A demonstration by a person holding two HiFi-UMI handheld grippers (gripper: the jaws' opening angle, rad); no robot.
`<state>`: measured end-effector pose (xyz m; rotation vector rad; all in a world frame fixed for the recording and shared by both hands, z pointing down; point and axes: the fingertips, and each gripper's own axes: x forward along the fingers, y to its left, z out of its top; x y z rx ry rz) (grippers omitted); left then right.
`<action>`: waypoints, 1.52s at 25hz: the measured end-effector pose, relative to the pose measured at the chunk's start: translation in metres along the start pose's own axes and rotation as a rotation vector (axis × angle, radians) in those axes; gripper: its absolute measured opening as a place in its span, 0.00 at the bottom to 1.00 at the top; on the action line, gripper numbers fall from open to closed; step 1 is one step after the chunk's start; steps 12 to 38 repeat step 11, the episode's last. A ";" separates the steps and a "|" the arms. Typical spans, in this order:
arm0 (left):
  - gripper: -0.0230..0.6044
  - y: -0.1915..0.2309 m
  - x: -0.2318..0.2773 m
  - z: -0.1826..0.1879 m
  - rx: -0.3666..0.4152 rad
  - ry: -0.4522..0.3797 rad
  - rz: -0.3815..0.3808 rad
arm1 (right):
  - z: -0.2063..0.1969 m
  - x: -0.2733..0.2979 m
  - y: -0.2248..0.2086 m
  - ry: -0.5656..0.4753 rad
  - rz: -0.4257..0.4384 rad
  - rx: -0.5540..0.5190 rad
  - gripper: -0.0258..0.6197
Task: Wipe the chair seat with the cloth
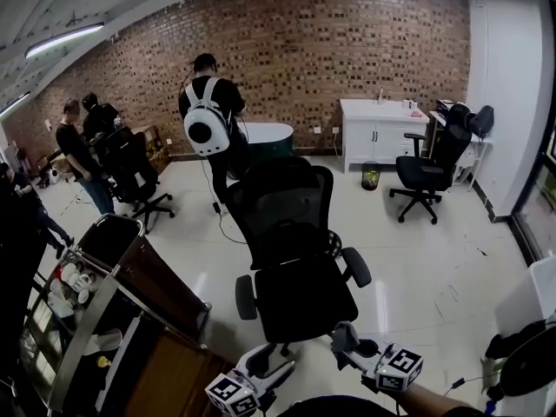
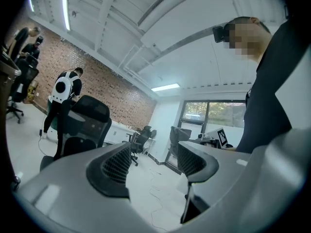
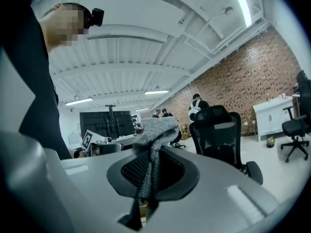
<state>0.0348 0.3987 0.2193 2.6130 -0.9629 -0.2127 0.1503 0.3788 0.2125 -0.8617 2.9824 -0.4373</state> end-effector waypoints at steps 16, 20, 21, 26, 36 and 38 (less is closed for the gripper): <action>0.55 -0.023 0.003 0.006 0.015 -0.014 0.017 | 0.007 -0.016 0.006 -0.025 0.022 -0.012 0.09; 0.55 -0.023 0.003 0.006 0.015 -0.014 0.017 | 0.007 -0.016 0.006 -0.025 0.022 -0.012 0.09; 0.55 -0.023 0.003 0.006 0.015 -0.014 0.017 | 0.007 -0.016 0.006 -0.025 0.022 -0.012 0.09; 0.55 -0.023 0.003 0.006 0.015 -0.014 0.017 | 0.007 -0.016 0.006 -0.025 0.022 -0.012 0.09; 0.55 -0.023 0.003 0.006 0.015 -0.014 0.017 | 0.007 -0.016 0.006 -0.025 0.022 -0.012 0.09; 0.55 -0.023 0.003 0.006 0.015 -0.014 0.017 | 0.007 -0.016 0.006 -0.025 0.022 -0.012 0.09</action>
